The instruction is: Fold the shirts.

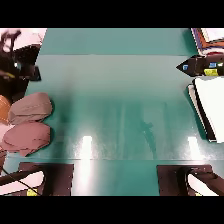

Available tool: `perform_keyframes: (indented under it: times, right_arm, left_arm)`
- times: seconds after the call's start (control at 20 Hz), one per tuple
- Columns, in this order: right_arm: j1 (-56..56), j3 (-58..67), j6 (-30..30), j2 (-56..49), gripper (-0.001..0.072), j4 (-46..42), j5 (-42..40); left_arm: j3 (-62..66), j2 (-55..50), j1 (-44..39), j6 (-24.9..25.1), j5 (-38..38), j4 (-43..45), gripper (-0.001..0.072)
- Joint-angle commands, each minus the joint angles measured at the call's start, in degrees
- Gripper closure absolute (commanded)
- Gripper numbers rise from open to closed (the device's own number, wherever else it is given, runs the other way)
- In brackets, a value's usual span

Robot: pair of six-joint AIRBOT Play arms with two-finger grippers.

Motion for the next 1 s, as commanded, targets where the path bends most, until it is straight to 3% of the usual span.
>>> perform_keyframes:
  times: [0.0, 0.2, 0.25, 0.35, 0.4, 0.75, 0.95]
  right_arm:
    - [0.02, 0.04, 0.02, -0.04, 0.0692, 0.00, -0.26]
    - [0.02, 0.04, 0.02, -0.15, 0.0692, -0.02, -0.96]
    - [0.02, 0.04, 0.02, -0.15, 0.0692, -0.02, -1.46]
    - [0.02, 0.04, 0.02, -0.13, 0.0692, 0.00, -2.25]
    - [0.02, 0.07, 0.02, -0.13, 0.0692, 0.00, -2.40]
    - [0.02, 7.72, 0.02, -0.13, 0.0692, -0.02, -3.67]
    - [0.00, 16.22, 0.00, -0.13, 0.0692, -0.57, -6.64]
  left_arm:
    - [-14.14, 0.04, 4.90, -1.09, 7.19, 2.32, -0.0013]
    - [-23.98, -0.04, 5.31, -1.86, 14.01, 2.23, -0.0013]
    - [-24.24, -0.04, 5.31, -2.69, 13.75, 2.25, 0.0019]
    - [-23.71, 0.13, 5.31, -2.97, 12.63, 2.23, 0.0551]
    - [-23.15, 0.70, 5.31, -2.95, 12.37, 2.25, 0.0677]
    - [-1.86, 16.81, 3.87, -2.54, 7.10, -2.45, 0.0682]
    - [13.25, 21.97, -6.73, -2.54, 1.29, -5.99, 0.0683]
